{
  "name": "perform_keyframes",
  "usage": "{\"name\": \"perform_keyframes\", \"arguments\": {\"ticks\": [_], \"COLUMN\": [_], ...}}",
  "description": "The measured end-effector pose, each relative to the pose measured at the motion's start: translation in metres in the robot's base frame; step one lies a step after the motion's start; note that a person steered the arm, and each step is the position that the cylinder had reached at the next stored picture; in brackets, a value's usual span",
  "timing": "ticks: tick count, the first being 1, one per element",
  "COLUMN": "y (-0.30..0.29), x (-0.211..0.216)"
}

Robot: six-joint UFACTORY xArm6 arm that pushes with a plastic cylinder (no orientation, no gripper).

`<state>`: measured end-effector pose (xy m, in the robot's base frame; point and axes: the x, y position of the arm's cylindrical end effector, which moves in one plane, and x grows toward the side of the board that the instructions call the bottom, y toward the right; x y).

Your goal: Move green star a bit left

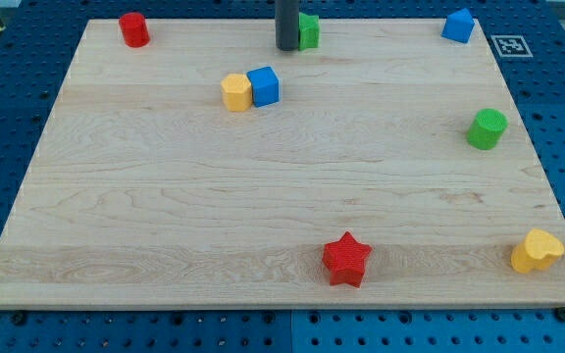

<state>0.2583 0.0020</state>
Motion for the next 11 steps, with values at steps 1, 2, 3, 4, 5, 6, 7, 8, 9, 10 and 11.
{"name": "perform_keyframes", "arguments": {"ticks": [1, 2, 3, 4, 5, 6, 7, 8, 9, 10, 11], "y": [0.053, 0.124, 0.146, 0.145, 0.135, 0.111, 0.077, 0.064, 0.056, 0.055, 0.055], "x": [0.010, 0.010, 0.010, 0.004, -0.002, -0.003, -0.011, -0.025, -0.039, -0.041, -0.041]}}
